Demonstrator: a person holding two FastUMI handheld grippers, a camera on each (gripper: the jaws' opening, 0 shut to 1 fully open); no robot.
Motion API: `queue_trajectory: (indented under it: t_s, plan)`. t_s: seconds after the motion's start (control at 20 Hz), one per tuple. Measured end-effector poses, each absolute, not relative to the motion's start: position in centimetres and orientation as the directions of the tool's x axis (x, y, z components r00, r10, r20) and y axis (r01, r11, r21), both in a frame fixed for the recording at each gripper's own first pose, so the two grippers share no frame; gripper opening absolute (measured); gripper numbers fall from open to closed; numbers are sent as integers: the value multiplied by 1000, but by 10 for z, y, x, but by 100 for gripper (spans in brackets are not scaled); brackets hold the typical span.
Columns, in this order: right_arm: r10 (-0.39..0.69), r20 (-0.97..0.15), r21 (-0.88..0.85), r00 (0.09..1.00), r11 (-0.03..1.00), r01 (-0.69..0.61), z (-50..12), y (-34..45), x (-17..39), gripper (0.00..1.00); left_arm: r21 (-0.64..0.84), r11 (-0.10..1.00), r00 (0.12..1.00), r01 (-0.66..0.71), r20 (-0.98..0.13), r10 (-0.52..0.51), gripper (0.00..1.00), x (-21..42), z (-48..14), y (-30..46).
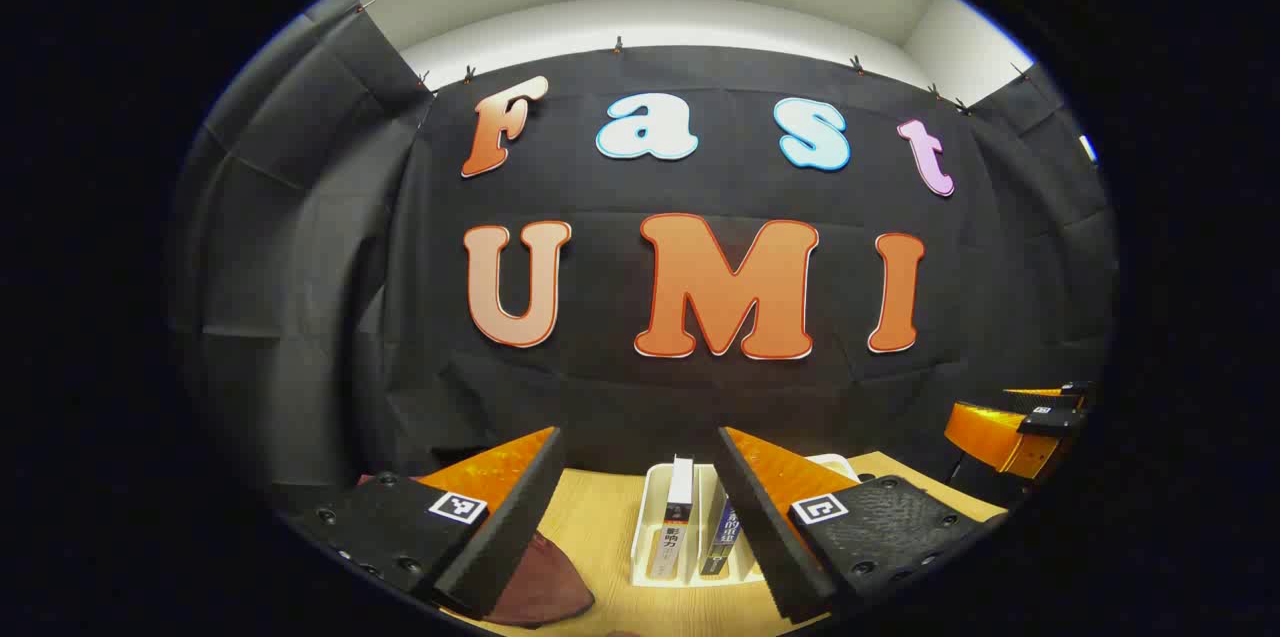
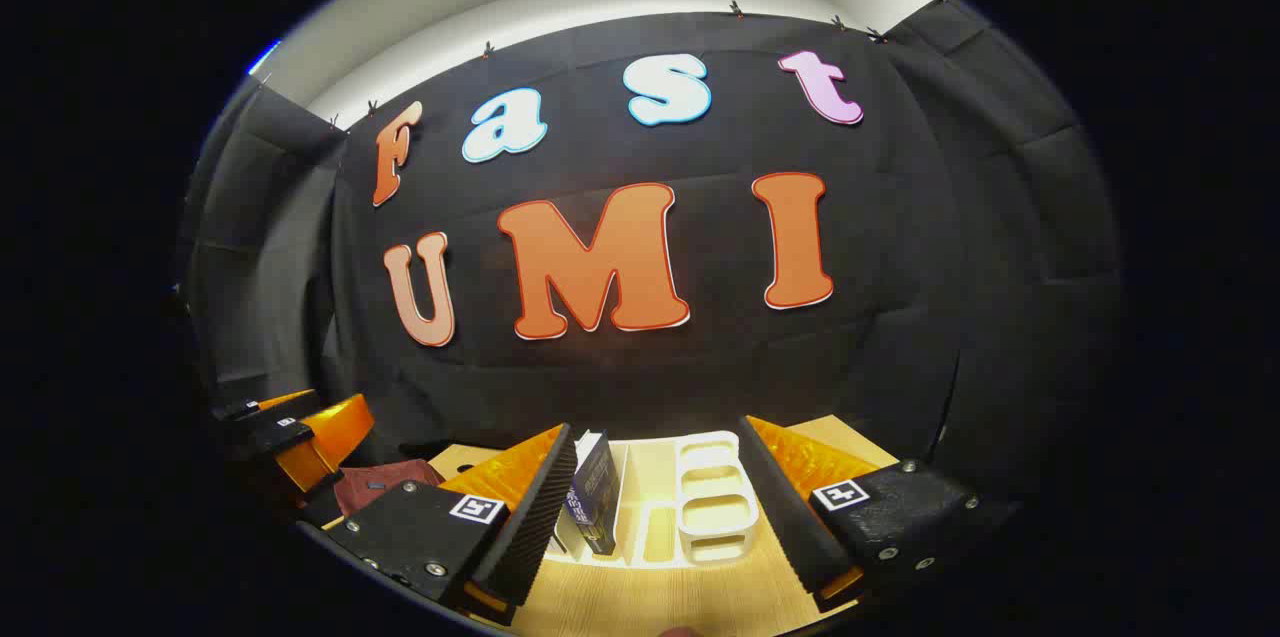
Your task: Open the schoolbag, grab two books from the bookshelf and put them into the schoolbag.
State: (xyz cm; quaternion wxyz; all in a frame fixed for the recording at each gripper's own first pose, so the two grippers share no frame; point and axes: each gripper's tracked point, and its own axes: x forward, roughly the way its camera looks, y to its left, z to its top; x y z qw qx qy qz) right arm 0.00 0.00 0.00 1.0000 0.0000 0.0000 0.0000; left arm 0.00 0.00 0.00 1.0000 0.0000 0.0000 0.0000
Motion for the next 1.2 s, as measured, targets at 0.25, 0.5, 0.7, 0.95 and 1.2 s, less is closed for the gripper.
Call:
queue_trajectory:
  t_s: [0.25, 0.5, 0.7, 0.95, 1.2]
  plan:
    - [-19, -14, -1, 1000, 1000, 19, -3, 8, 9, 96, 48, 999, 1000, 0, 15, -1, 94, 8, 4, 9]
    - [-11, 3, -28, 1000, 1000, 11, 2, 16, 17, 96, 38, 999, 1000, 12, 20, -13, 95, 16, 3, 9]
    - [-12, -7, -41, 1000, 999, 12, -1, 17, 21, 100, 24, 1000, 1000, 17, -1, -17, 95, 22, -4, 6]
    - [-13, -4, -36, 1000, 999, 13, 2, 17, 25, 96, 24, 1000, 1000, 15, 21, -15, 94, 24, 0, 9]
    - [-4, 2, -48, 1000, 999, 4, 2, 21, 27, 96, 13, 1000, 1000, 2, 20, -2, 95, 25, -2, 14]
